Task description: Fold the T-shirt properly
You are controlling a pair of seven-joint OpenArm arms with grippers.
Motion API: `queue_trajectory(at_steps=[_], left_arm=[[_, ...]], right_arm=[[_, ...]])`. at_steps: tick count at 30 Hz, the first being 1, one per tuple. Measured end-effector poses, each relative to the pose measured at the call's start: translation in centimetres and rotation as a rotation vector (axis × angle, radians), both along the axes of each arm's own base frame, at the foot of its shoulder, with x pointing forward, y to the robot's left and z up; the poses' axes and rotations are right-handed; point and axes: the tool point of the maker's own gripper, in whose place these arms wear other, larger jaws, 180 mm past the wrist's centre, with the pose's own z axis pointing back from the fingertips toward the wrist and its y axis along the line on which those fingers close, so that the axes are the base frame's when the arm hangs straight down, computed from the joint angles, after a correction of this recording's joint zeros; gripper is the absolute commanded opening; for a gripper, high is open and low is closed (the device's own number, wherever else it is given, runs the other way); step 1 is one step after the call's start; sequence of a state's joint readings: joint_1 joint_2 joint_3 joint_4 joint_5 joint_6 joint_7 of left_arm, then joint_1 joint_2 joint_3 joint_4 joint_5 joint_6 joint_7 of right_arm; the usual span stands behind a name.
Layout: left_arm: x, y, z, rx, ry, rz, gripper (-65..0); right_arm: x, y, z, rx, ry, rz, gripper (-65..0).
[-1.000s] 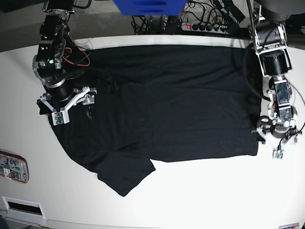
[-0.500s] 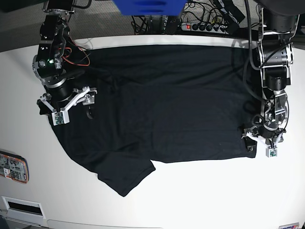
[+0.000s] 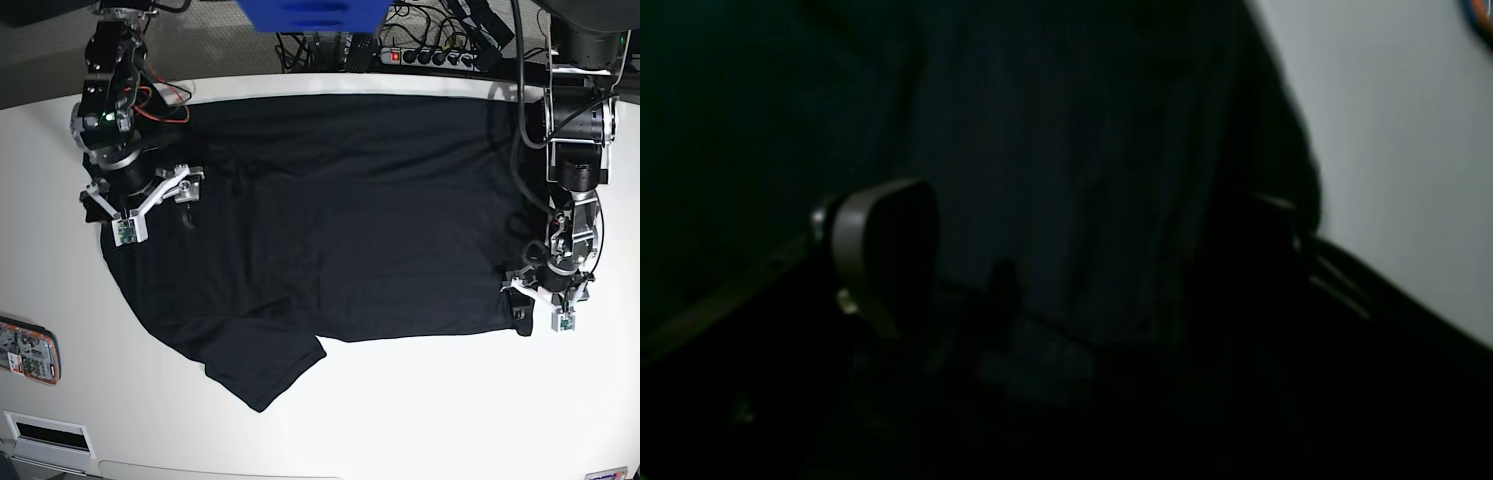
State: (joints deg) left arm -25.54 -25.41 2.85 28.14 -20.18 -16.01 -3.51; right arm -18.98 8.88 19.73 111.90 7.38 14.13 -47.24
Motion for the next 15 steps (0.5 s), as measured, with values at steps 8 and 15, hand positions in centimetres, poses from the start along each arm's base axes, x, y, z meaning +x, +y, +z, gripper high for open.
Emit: queue_trajectory(at_steps=[8, 15], left_arm=[[0.3, -1.4, -0.2, -0.02, -0.005, -0.009, -45.5], [0.4, -3.1, 0.6, -0.024, -0.03, -0.055, -54.5]], right_arm=[[0.2, 0.0, 0.3, 0.002, -0.013, 0.0, -5.4], [0.4, 0.0, 0.4, 0.003, -0.023, 0.0, -5.4]])
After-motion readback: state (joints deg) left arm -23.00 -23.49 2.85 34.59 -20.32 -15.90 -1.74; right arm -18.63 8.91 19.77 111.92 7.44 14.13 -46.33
